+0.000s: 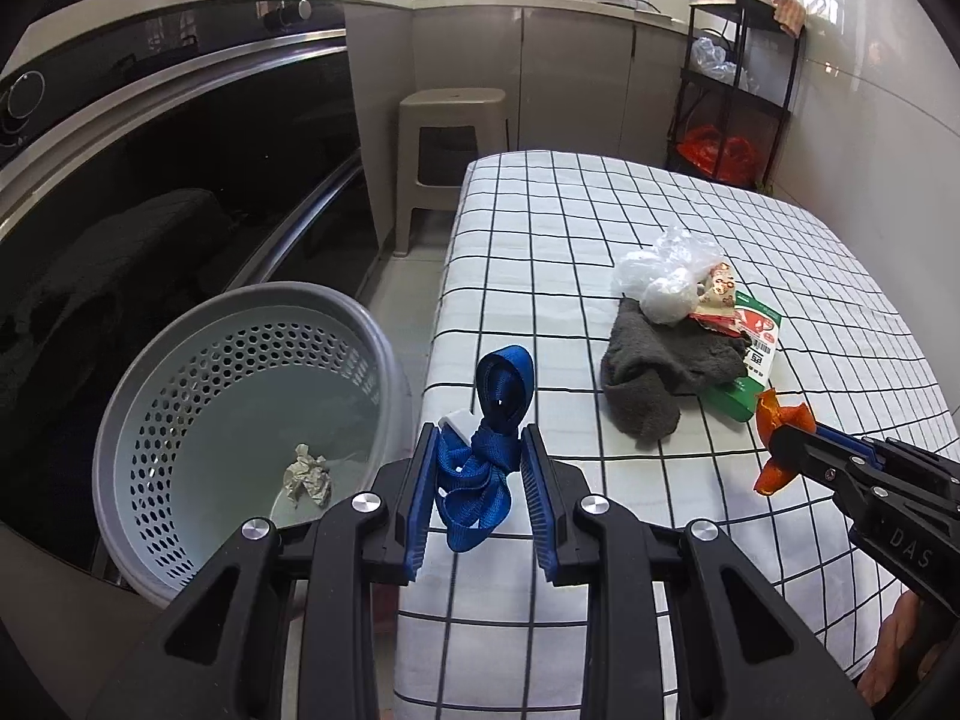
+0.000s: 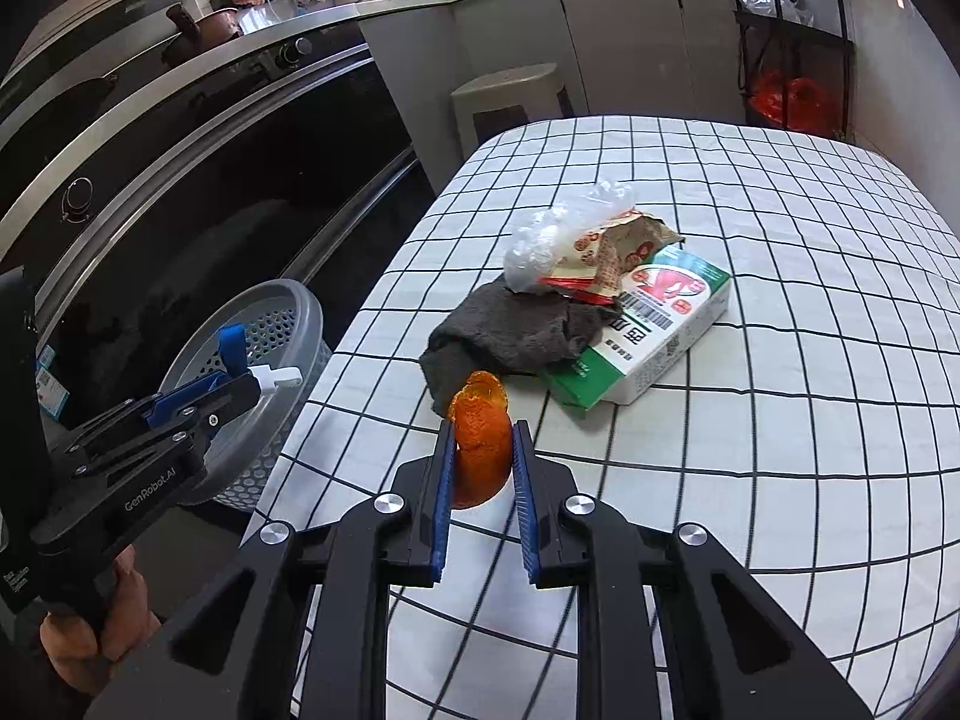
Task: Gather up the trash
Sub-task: 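Carry the blue ribbon and orange peel over the basket with both tools, then open both tools to drop the ribbon and peel into the basket, then move both open tools back toward the remaining trash on the table, then grasp the snack wrapper with the right tool while the left tool grasps the clear plastic bag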
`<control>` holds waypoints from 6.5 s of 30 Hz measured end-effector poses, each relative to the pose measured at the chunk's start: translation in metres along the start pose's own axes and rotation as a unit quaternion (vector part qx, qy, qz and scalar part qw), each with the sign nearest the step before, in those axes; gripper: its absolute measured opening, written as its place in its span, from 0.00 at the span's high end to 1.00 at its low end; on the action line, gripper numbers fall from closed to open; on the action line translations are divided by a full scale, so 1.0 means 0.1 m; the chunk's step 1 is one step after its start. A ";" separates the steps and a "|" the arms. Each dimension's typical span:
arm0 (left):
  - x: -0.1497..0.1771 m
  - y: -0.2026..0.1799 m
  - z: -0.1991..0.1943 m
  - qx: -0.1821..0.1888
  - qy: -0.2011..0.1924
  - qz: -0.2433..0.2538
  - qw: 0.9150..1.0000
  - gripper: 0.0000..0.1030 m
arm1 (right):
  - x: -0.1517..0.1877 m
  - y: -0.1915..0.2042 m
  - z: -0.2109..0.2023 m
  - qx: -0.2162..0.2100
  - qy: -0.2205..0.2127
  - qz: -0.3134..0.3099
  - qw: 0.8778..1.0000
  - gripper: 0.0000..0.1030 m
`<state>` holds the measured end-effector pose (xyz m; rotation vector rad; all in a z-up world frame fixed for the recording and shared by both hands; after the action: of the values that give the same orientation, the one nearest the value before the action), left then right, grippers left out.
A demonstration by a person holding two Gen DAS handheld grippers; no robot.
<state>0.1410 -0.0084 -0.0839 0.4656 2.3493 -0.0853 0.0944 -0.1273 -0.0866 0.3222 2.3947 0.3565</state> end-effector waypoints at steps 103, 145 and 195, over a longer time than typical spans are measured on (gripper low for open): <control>0.33 1.61 -0.14 -0.086 0.014 -0.129 0.988 0.40 | -0.20 1.73 0.78 -0.073 0.028 -0.085 0.993 0.56; -0.13 -0.09 0.10 -0.012 -0.001 -0.022 1.000 0.22 | -0.56 -0.60 -0.40 0.065 -0.067 0.020 0.995 0.47; -0.81 -0.24 0.94 -0.027 0.018 -0.026 0.999 0.18 | -0.94 -0.73 0.85 0.053 0.013 0.034 0.998 0.56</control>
<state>0.2484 -0.0734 -0.1001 0.3820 2.3937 -0.0394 0.2102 -0.2117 -0.1171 0.4513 2.4374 0.2659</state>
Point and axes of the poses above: each gripper's, at about its wrist camera, not at the fingertips, and z roughly the way its jaws point, y to its left, x to its underside, the point moved 8 cm from there along z, roughly the way its jaws point, and after that the axes turned 5 degrees about z, right-handed, at the moved point
